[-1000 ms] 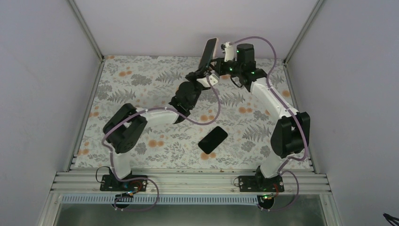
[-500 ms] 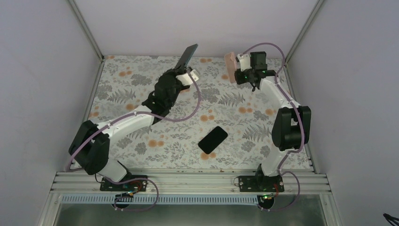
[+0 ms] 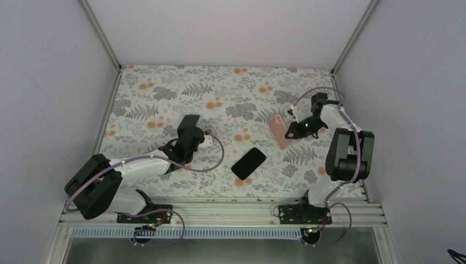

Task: Take the phone out of the phone case

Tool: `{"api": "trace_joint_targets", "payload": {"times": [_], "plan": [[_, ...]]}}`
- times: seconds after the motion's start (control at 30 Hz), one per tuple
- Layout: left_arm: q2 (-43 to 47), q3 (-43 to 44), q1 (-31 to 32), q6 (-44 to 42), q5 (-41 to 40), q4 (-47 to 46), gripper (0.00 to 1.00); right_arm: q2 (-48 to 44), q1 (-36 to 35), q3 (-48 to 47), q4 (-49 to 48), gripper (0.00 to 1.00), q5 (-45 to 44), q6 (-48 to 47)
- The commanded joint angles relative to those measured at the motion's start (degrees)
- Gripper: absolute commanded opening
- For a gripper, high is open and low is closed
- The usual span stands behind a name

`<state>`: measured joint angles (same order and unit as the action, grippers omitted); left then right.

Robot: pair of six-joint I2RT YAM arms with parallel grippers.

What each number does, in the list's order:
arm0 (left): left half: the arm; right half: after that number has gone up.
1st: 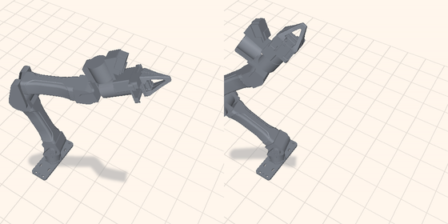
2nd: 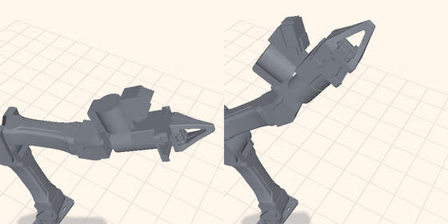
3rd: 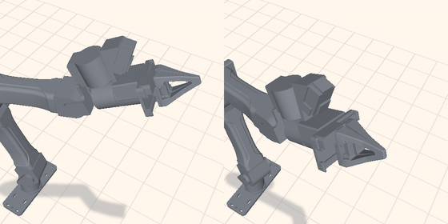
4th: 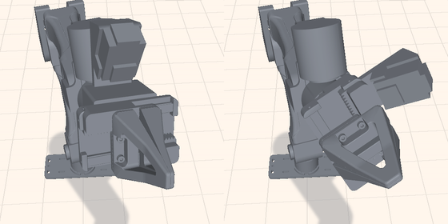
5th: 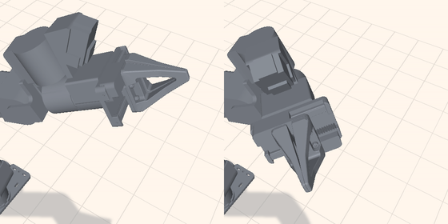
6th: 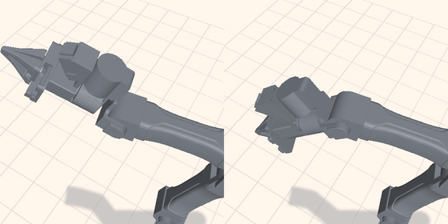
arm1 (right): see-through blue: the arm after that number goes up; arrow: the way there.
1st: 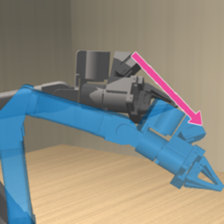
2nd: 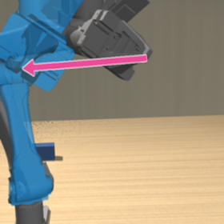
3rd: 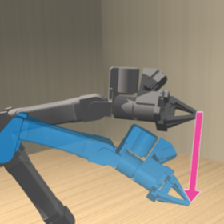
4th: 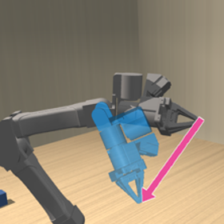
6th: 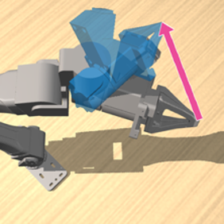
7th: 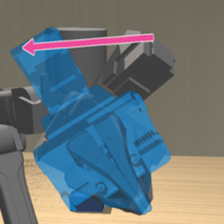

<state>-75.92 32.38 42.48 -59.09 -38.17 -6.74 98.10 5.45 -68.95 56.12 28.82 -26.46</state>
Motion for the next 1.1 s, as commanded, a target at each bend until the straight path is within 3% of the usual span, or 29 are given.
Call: {"api": "trace_joint_targets", "payload": {"times": [0.0,0.2,0.27,0.33,0.4,0.5,0.53,0.6,0.8,0.87,0.9,0.93,1.0,1.07], "plan": [[-2.69,0.05,3.48,3.51,-1.97,1.65,0.02,-2.31,0.50,6.56,4.74,0.03,1.43,-8.65],[-7.80,-2.37,10.24,5.50,-0.20,3.77,0.04,-0.08,1.66,10.35,1.94,0.03,-2.31,-9.83],[-9.06,-1.55,11.39,6.72,2.32,8.33,0.07,0.96,2.15,10.23,1.49,0.03,-2.91,-10.08],[-9.83,0.23,12.06,8.69,7.24,14.09,0.21,1.76,2.99,9.45,1.29,0.05,-3.92,-9.99],[-10.30,1.99,12.27,10.01,11.55,19.86,0.38,2.08,3.70,8.65,1.25,0.14,-4.94,-10.14],[-9.55,4.39,12.30,10.55,20.36,28.01,0.65,1.33,4.61,7.62,1.33,0.33,-7.04,-10.52],[-9.04,5.04,12.28,10.73,22.76,29.93,0.76,0.91,4.77,7.26,1.51,0.46,-7.66,-10.73],[-7.65,6.83,12.23,10.76,27.92,33.63,0.85,-0.71,4.85,6.70,2.00,0.63,-9.93,-11.87],[-3.32,18.09,9.70,11.57,41.49,40.61,0.85,-11.94,2.86,5.63,6.24,0.78,-10.90,-19.05],[-3.21,21.50,8.17,11.20,44.63,40.29,0.79,-14.52,0.74,6.21,9.67,0.74,-9.89,-21.42],[-3.66,22.69,7.62,10.96,45.35,39.45,0.73,-15.34,-0.62,6.84,10.65,0.65,-9.43,-21.69],[-4.39,23.51,7.44,10.52,45.64,38.34,0.64,-15.65,-1.67,7.47,11.40,0.49,-9.00,-21.64],[-6.77,24.50,7.43,10.16,45.69,35.01,0.37,-14.99,-3.74,8.80,11.72,0.08,-7.76,-20.54],[-10.06,25.41,7.36,10.08,46.83,32.96,0.11,-13.69,-5.58,10.41,12.17,0.03,-5.75,-20.40]]}}
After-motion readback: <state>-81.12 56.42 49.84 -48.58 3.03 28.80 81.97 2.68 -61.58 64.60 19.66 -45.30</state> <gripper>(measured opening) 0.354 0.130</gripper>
